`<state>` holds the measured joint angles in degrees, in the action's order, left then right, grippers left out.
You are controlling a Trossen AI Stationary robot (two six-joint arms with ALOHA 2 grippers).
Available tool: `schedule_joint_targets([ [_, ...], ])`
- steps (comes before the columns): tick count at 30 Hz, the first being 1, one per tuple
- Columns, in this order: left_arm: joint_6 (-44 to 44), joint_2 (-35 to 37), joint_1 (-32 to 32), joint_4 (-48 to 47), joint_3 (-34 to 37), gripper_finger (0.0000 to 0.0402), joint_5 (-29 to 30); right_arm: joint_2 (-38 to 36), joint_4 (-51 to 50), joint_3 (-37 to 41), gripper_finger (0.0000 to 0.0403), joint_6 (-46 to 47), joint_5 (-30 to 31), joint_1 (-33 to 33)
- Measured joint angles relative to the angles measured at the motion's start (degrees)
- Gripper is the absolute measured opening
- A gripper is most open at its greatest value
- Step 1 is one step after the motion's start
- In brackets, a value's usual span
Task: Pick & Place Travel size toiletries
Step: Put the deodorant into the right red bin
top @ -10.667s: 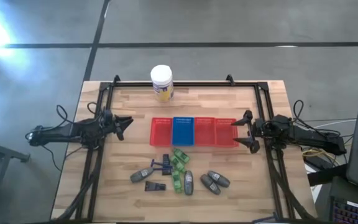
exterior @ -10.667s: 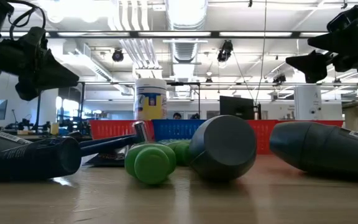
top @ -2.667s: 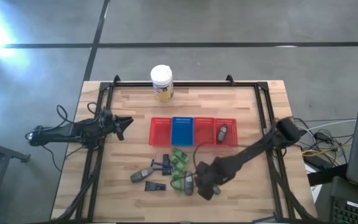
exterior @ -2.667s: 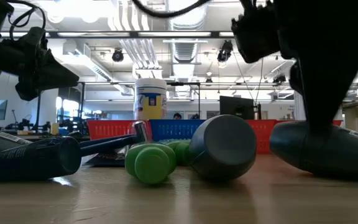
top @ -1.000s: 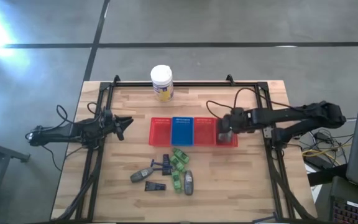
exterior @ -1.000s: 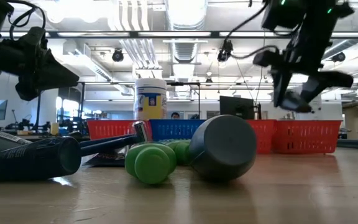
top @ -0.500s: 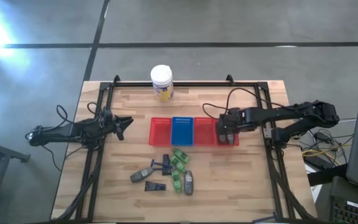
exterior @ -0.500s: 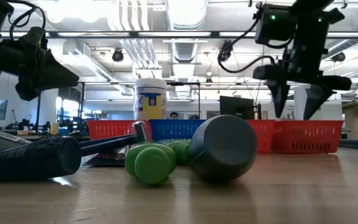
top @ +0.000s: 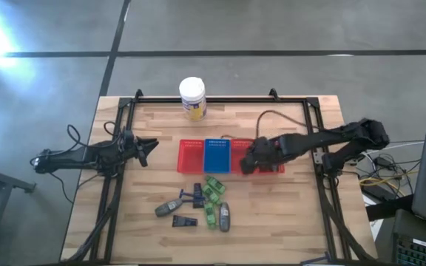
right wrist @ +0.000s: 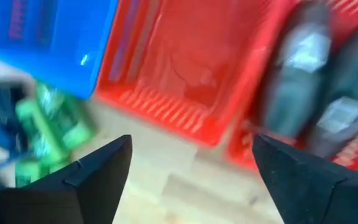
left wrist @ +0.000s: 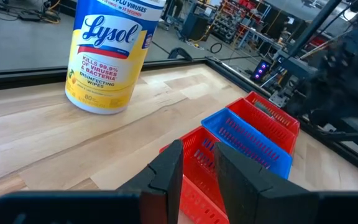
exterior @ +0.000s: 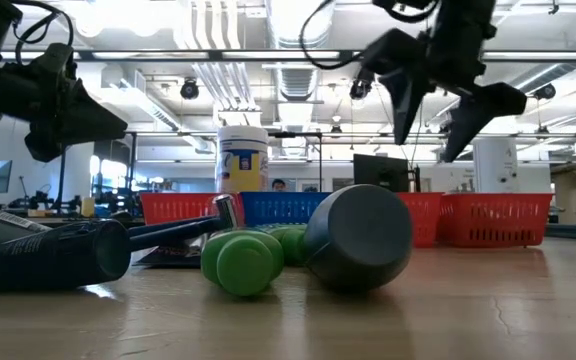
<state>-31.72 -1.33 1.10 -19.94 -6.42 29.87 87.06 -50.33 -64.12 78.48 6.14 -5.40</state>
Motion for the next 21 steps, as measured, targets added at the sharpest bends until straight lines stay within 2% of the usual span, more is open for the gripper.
schedule_joint_targets([
  [7, 0.0, 0.01, 0.01, 0.01, 0.0, 0.0097, 0.0, 10.02, -0.27, -8.07, 0.0291, 1.9, -4.14, -5.0],
  [12, -0.01, -0.01, 0.0, 0.02, 0.0, 0.0097, 0.0, 13.85, -0.17, -12.74, 0.0277, 3.91, -5.32, -7.87],
  [21, 0.0, 0.0, 0.0, 0.02, 0.0, 0.0097, 0.0, 17.74, 0.27, -14.92, 0.029, 6.92, -6.74, -11.45],
])
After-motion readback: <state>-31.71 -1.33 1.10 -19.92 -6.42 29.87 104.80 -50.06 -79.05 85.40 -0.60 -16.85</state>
